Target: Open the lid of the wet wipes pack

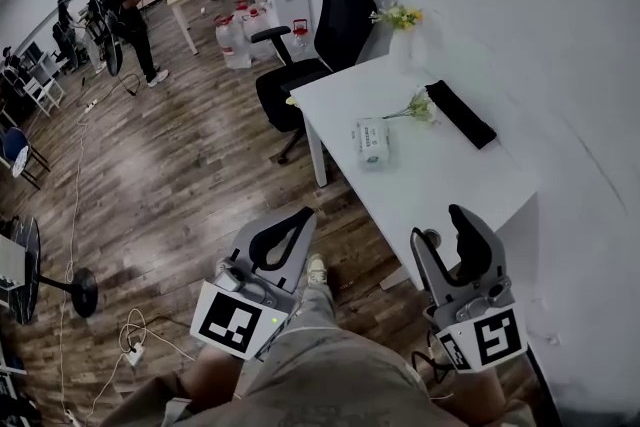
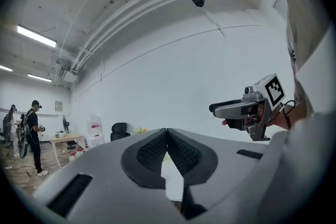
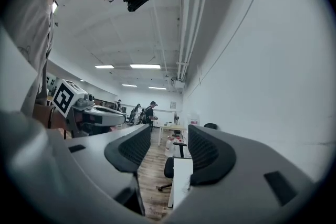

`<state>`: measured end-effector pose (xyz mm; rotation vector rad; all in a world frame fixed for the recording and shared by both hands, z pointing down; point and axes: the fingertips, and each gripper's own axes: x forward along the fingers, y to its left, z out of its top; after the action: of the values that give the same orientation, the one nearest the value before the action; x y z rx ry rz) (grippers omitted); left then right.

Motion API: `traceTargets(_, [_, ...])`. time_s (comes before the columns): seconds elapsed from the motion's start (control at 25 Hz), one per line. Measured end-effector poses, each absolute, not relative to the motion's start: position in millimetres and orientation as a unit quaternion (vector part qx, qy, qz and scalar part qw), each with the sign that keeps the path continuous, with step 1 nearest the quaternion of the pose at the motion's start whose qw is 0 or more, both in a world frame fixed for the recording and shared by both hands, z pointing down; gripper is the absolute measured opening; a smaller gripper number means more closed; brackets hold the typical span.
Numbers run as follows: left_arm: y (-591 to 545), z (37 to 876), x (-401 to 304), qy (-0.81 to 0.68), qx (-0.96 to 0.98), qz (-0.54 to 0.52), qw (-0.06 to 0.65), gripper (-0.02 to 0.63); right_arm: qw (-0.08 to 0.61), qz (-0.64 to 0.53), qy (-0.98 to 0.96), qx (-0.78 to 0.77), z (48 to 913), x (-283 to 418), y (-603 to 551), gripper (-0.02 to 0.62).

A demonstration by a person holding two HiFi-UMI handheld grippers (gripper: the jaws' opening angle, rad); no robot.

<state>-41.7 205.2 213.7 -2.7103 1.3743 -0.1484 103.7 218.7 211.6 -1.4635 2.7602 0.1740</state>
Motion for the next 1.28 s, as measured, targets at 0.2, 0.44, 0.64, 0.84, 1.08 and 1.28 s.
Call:
traceTargets(0.2, [149.9,221.6,-56.7,0.442,-0.894,-0.057,0.038,0.017,-0.010,0.045,0.878,-0.476,219.9,87.7,163.1,0.222])
traceTargets(0.44, [74.0,223.6,-79.7,0.425,-0.902,-0.066,0.025,0.017,-0.019,0.030,0.873,-0.486,219.6,58.0,92.3,0.225])
traceTargets(0.64, [6.1,223.7,-96.2,0.411,-0.909,-0.065,0.021,0.017,-0.032,0.018,0.869,-0.494,223.1,38.3,28.2,0.227])
traceTargets(0.84, [-53.5,223.6,-114.0,0.401,-0.914,-0.063,0.018,0.017,-0.035,0.020,0.862,-0.506,219.5,19.7,-31.5,0.227])
traceTargets(1.08, [-109.0,223.8,-122.5,0.386,-0.920,-0.058,0.021,0.017,-0.038,0.018,0.855,-0.516,219.5,6.6,-84.9,0.227])
traceTargets(1.28, [-138.5,228.0,-120.2,0.382,-0.923,-0.057,0.013,0.017,-0.046,0.011,0.853,-0.520,223.5,8.4,-113.2,0.227])
